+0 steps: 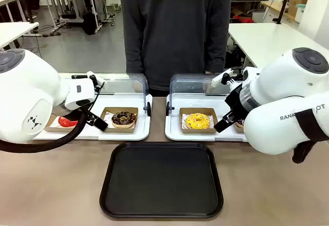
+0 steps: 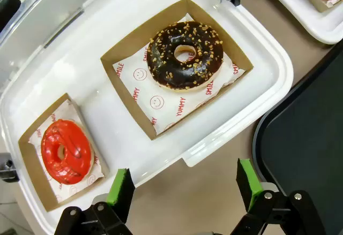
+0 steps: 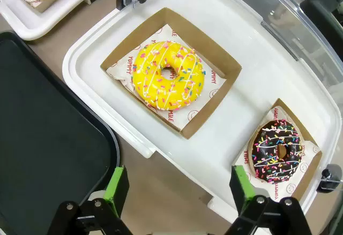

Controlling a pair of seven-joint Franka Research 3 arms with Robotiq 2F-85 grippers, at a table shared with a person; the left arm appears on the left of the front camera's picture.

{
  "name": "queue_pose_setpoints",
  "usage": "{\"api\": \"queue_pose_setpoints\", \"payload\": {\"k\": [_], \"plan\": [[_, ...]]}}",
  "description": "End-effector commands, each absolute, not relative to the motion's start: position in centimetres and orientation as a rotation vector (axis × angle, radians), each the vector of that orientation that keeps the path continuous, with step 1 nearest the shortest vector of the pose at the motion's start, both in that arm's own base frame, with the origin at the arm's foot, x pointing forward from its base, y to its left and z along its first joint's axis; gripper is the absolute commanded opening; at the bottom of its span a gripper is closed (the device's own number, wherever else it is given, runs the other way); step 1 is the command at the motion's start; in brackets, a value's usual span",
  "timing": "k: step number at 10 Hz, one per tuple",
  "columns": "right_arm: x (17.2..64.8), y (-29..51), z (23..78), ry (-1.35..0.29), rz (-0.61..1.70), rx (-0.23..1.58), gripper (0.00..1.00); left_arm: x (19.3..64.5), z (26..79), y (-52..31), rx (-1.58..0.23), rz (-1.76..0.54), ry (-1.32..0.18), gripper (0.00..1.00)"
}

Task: Move the third donut from the left to the tray.
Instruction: Pick up the Paper togo box containing the Donut indicated by the person and place it on the Handle tray.

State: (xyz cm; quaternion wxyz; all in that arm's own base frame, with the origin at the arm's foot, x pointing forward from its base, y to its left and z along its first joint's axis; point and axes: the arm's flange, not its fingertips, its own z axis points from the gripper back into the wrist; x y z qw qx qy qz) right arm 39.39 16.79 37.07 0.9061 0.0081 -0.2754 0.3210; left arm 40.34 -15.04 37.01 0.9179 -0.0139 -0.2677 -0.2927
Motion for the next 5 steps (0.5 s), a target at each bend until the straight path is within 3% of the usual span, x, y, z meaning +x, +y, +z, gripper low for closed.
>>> {"api": "queue_pose_setpoints", "payload": {"k": [1,5], "plan": [[39.39,16.79,37.07,-0.569,0.663,0.017,1.00,40.33,37.03,-15.05,-0.028,-0.602,-0.551,1.00],[39.39,16.79,37.07,-0.569,0.663,0.017,1.00,40.33,37.03,-15.05,-0.028,-0.602,-0.551,1.00]]}}
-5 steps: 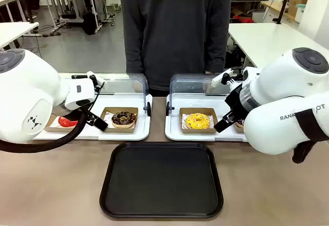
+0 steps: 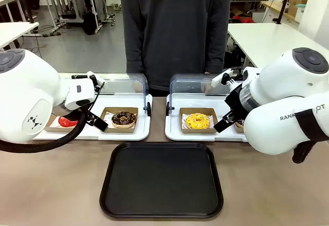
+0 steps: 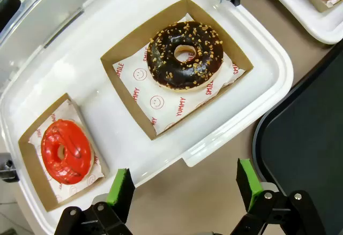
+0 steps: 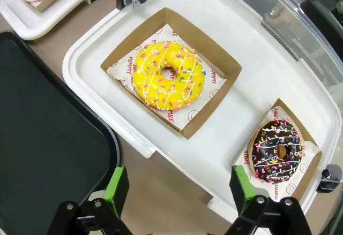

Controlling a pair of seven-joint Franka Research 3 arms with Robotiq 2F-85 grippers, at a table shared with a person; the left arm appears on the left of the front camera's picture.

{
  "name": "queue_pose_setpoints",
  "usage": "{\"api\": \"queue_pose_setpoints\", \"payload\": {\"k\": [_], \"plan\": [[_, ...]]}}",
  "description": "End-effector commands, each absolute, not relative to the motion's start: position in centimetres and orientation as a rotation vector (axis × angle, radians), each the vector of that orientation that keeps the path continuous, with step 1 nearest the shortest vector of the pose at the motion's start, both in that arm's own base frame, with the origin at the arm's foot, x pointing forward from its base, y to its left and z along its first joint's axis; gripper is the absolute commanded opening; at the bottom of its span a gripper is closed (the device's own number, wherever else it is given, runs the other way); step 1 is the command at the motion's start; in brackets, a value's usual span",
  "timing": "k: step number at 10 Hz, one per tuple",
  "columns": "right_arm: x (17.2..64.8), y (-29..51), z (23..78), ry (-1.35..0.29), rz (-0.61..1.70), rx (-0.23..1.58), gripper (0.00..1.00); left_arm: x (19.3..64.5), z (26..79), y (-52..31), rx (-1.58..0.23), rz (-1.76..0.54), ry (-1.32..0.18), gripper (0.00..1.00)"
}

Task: Move the third donut from the left to the tray.
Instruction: Pick up the Paper togo box containing the Donut indicated by the person and place it on the Handle tray.

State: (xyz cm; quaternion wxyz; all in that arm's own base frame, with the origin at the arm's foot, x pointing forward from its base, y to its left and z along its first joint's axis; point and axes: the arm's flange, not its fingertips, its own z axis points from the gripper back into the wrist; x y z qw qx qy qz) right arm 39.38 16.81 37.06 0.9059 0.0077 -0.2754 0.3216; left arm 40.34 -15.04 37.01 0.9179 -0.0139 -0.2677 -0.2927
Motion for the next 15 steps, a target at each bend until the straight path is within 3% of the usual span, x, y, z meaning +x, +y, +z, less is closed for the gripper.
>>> {"api": "queue_pose_setpoints", "payload": {"k": [1,5,8,11,15], "plan": [[39.4,16.8,37.1,-0.569,0.663,0.017,1.00,40.3,37.0,-15.0,-0.028,-0.602,-0.551,1.00],[39.4,16.8,37.1,-0.569,0.664,0.016,1.00,40.3,37.0,-15.0,-0.029,-0.602,-0.550,1.00],[41.4,11.4,46.4,-0.617,0.600,0.108,1.00,42.6,47.2,-11.1,-0.178,-0.694,-0.462,1.00],[41.9,3.4,51.0,-0.640,0.622,0.259,1.00,43.0,52.2,-4.4,-0.341,-0.824,-0.384,1.00],[40.3,-7.6,52.1,-0.816,0.747,0.453,1.00,41.1,54.5,7.2,-0.580,-0.910,-0.516,1.00]]}}
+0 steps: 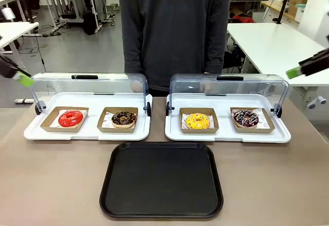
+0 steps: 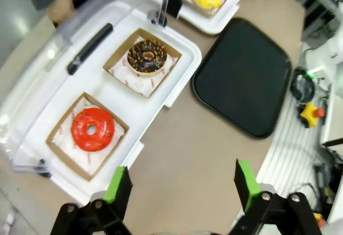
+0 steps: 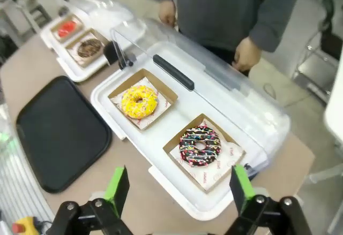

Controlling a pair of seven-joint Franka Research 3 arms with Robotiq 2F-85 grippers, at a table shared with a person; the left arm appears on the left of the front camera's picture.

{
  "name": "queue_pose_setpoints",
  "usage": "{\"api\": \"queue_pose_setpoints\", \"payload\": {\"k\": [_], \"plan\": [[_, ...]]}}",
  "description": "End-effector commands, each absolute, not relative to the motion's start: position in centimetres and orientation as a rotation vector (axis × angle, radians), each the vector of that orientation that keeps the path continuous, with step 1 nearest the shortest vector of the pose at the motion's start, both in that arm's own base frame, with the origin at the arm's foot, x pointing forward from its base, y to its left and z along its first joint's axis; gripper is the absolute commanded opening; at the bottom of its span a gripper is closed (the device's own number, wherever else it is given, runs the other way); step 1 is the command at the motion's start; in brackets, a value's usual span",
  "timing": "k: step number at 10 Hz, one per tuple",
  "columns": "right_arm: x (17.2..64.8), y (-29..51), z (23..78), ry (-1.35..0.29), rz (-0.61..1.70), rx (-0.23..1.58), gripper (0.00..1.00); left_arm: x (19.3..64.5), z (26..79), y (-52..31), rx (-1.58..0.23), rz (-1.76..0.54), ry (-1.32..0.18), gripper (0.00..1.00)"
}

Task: Move the third donut from the left to the tray.
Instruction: Pick up the Paper togo box containing the Donut indicated by the person and place it on the Handle tray.

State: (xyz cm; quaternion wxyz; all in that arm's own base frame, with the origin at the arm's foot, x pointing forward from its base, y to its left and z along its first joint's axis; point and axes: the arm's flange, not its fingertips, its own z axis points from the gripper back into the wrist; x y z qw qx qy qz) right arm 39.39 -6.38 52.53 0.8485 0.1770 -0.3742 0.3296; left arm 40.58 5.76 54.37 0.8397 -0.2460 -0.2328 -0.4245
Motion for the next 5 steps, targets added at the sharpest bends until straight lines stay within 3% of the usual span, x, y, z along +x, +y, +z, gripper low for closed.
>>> {"api": "queue_pose_setpoints", "payload": {"k": [1,5], "plan": [[40.4,-9.6,51.7,-0.850,0.740,0.481,1.00,40.6,54.7,9.5,-0.622,-0.911,-0.577,1.00],[40.2,-14.3,50.5,-0.952,0.724,0.574,1.00,39.7,53.8,12.6,-0.715,-0.888,-0.707,1.00]]}}
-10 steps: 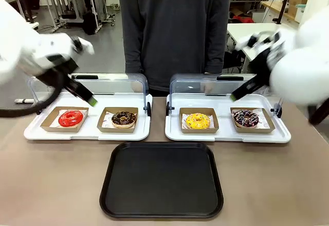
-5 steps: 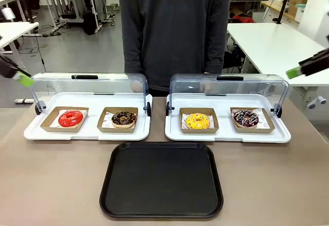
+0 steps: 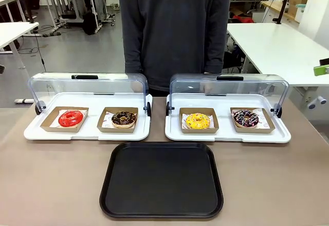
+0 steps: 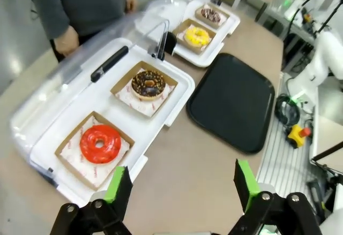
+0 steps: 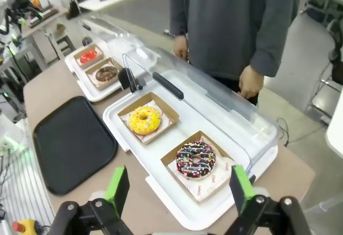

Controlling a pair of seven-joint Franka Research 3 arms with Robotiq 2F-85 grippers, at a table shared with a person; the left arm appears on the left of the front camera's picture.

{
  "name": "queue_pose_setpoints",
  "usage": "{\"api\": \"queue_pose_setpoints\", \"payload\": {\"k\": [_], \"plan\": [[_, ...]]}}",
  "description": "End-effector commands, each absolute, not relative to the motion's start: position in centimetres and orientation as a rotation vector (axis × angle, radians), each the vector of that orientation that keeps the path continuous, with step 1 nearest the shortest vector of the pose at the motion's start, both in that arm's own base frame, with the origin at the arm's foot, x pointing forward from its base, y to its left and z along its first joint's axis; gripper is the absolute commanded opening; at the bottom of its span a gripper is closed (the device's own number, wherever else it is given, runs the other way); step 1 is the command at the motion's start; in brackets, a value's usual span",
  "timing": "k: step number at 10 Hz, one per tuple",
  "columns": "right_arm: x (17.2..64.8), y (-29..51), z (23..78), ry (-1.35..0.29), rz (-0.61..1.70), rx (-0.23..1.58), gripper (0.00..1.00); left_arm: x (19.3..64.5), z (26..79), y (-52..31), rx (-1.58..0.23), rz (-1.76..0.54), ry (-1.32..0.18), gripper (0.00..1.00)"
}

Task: Move the third donut from the left to the tray.
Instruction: Pick up the Paper togo box containing the Donut indicated by the person and place it on the Handle tray.

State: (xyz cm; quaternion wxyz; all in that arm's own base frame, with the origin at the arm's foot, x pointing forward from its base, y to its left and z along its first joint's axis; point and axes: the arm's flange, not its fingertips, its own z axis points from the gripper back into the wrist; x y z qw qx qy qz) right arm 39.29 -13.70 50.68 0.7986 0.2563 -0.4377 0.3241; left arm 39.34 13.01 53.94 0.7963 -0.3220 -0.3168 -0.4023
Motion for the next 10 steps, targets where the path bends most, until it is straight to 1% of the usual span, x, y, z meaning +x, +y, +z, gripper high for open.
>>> {"api": "queue_pose_setpoints", "payload": {"k": [1,5,7,8,9,10], "plan": [[40.2,-15.2,50.5,-0.975,0.716,0.596,1.00,39.5,53.7,12.8,-0.726,-0.893,-0.734,1.00],[40.3,-16.6,50.3,-1.022,0.668,0.646,1.00,39.7,52.4,13.8,-0.798,-0.870,-0.818,1.00],[40.3,-16.9,50.3,-1.021,0.658,0.639,1.00,39.5,52.2,13.7,-0.804,-0.864,-0.834,1.00],[40.3,-16.7,50.3,-1.013,0.657,0.634,1.00,39.5,52.3,13.3,-0.736,-0.844,-0.813,1.00],[40.0,-16.8,50.0,-0.999,0.641,0.655,1.00,39.7,52.5,14.0,-0.787,-0.850,-0.799,1.00],[40.0,-16.8,50.0,-0.999,0.641,0.655,1.00,39.7,52.5,14.0,-0.787,-0.850,-0.799,1.00]]}}
